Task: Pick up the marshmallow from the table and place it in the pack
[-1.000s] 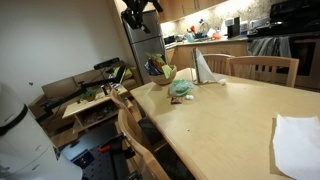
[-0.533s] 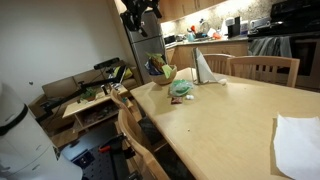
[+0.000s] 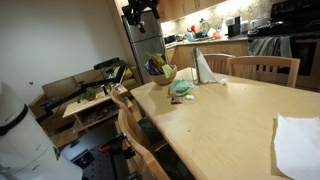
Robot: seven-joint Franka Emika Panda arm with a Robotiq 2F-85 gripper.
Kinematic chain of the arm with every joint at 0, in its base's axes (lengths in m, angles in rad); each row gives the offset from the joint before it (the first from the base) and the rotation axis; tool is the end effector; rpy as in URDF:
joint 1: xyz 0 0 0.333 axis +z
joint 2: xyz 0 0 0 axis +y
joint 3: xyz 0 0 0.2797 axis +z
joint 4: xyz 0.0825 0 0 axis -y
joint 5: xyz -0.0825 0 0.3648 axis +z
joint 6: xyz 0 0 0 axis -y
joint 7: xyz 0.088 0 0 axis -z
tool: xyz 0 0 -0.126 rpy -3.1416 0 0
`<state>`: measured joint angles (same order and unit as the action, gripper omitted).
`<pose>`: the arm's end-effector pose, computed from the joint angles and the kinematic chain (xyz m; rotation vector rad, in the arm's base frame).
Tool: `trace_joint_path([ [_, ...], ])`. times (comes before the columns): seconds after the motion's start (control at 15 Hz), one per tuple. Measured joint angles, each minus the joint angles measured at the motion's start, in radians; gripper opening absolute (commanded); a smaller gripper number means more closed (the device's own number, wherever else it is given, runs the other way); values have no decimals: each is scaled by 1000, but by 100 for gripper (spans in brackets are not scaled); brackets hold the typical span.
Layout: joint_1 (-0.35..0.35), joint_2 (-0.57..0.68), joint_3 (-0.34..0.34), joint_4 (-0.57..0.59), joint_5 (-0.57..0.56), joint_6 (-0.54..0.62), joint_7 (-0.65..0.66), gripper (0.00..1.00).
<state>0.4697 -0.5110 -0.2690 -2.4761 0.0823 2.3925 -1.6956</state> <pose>0.4299 0.0860 0.4675 1.7684 2.3548 0.6514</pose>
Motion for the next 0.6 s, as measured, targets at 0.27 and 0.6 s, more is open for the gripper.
trace_joint_path([
  [0.27, -19, 162, 30, 181, 107, -121, -97, 100],
  [0.6, -140, 367, 123, 364, 145, -255, -129, 100],
])
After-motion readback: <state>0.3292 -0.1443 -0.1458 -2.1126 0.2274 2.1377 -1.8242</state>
